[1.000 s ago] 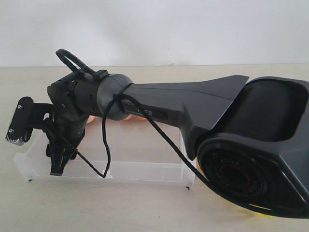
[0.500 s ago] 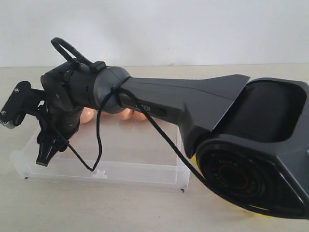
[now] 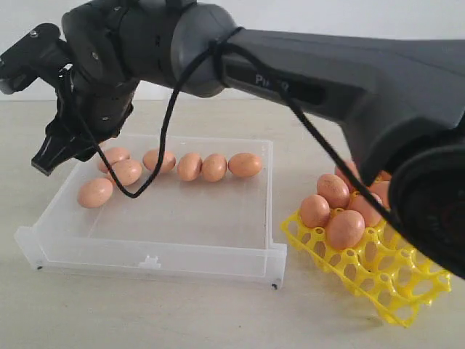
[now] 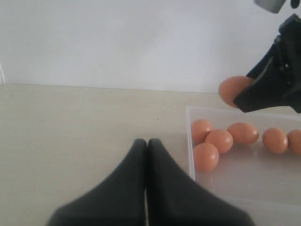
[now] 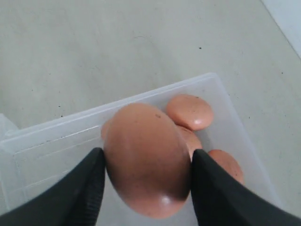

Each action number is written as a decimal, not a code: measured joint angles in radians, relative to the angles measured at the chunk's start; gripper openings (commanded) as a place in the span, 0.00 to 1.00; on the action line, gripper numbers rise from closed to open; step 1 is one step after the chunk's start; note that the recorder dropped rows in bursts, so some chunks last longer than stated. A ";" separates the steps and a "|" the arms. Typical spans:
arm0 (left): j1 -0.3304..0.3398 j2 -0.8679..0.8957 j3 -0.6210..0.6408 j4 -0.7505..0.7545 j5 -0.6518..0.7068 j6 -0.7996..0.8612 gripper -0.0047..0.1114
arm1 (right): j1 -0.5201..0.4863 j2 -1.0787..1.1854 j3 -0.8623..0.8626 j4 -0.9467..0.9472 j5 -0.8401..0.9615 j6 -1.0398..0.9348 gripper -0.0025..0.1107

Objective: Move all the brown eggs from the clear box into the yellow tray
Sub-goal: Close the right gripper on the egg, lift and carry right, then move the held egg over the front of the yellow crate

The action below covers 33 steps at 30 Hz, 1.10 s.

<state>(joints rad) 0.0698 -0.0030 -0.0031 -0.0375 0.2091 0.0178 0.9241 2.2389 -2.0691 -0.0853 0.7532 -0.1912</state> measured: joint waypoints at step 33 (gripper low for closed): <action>0.000 0.000 0.000 0.000 0.000 0.000 0.00 | -0.569 -1.058 1.680 0.726 -0.940 -0.507 0.02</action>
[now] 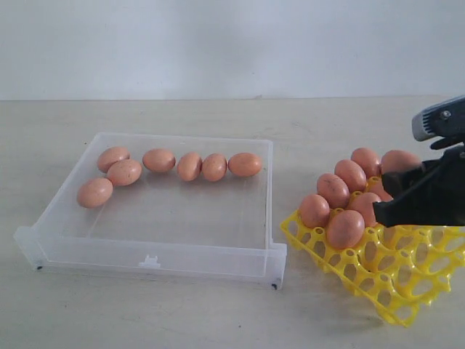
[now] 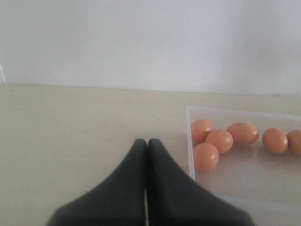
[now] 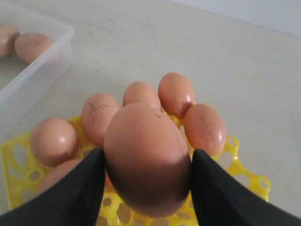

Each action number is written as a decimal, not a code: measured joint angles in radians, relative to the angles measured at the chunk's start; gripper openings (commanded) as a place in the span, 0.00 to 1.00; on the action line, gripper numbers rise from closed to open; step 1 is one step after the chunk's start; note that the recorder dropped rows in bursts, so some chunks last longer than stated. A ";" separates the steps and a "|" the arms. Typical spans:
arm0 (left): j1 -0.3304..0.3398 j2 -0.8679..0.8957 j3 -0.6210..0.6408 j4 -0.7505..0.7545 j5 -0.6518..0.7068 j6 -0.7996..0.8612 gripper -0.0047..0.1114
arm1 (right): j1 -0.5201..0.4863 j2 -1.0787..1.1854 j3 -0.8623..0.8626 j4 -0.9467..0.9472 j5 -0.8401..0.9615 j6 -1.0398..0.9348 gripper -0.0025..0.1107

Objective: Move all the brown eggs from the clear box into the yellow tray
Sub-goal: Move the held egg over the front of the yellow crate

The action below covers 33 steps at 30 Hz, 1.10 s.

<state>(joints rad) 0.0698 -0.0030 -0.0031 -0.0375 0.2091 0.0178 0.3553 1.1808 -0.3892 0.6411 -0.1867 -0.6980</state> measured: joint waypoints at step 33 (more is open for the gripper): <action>0.000 0.000 0.000 0.000 0.000 0.000 0.00 | -0.004 0.019 0.029 -0.052 0.284 0.176 0.02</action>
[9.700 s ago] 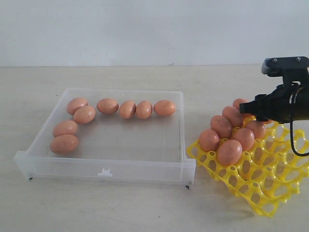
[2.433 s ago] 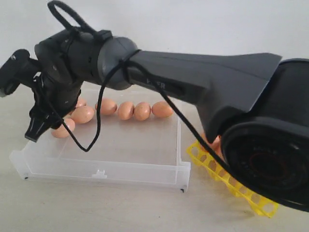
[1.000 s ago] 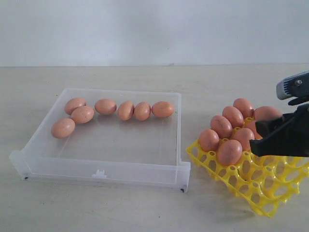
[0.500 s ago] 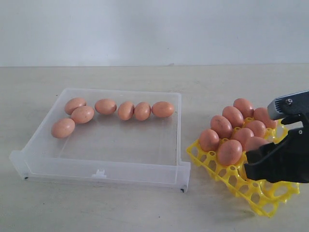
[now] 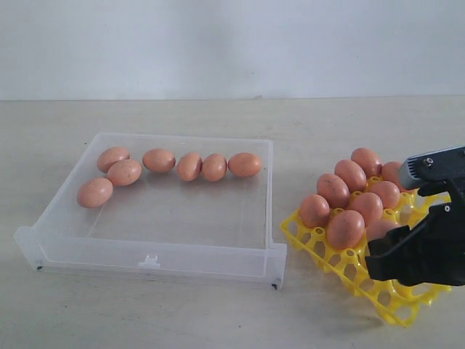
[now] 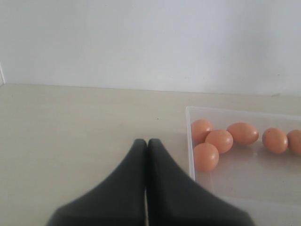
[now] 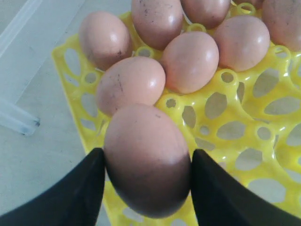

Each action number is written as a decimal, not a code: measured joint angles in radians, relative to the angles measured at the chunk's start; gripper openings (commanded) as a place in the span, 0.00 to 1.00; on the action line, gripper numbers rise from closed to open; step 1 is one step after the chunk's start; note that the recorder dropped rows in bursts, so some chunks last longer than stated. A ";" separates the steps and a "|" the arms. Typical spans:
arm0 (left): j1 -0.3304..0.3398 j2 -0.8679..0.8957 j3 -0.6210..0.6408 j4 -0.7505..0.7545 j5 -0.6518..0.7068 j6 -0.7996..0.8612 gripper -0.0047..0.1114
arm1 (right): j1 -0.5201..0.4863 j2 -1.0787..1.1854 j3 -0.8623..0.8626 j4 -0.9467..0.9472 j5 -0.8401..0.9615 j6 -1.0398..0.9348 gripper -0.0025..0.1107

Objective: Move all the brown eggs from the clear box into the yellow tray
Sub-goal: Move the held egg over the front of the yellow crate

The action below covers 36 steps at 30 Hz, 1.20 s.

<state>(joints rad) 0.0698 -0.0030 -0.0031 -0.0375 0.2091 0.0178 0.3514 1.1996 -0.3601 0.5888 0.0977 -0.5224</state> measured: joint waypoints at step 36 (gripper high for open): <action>0.000 0.000 0.000 0.000 0.000 0.000 0.00 | 0.000 0.002 -0.012 -0.164 -0.416 0.101 0.02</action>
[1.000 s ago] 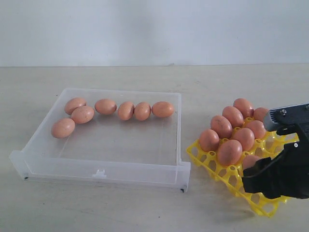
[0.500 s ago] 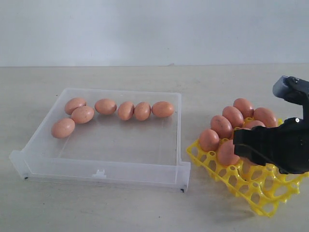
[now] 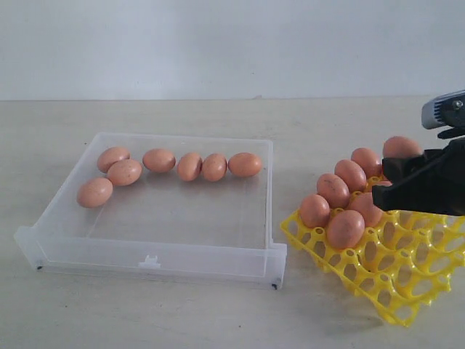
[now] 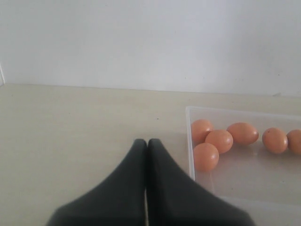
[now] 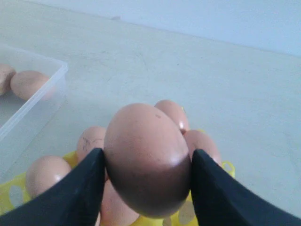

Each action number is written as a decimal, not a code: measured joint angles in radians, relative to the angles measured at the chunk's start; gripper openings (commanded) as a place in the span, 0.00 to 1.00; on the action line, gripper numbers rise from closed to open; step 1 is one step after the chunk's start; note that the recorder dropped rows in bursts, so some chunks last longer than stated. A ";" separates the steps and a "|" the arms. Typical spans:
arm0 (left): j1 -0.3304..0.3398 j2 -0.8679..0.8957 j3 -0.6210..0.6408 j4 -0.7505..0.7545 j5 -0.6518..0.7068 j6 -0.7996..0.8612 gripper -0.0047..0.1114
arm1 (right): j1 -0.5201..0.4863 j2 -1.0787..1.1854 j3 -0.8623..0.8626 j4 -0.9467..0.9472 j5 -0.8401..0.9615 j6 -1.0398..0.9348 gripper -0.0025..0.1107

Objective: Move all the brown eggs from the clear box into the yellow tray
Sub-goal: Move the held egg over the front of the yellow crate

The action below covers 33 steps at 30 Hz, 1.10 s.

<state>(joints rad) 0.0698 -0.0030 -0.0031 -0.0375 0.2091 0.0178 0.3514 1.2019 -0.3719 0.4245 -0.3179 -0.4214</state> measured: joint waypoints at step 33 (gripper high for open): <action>0.000 0.000 0.000 0.000 0.000 0.000 0.00 | 0.147 0.264 0.298 -0.203 -0.600 0.513 0.02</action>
<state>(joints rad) 0.0698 -0.0030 -0.0031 -0.0375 0.2091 0.0178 0.4980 1.4661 -0.0735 0.2213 -0.9179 0.0918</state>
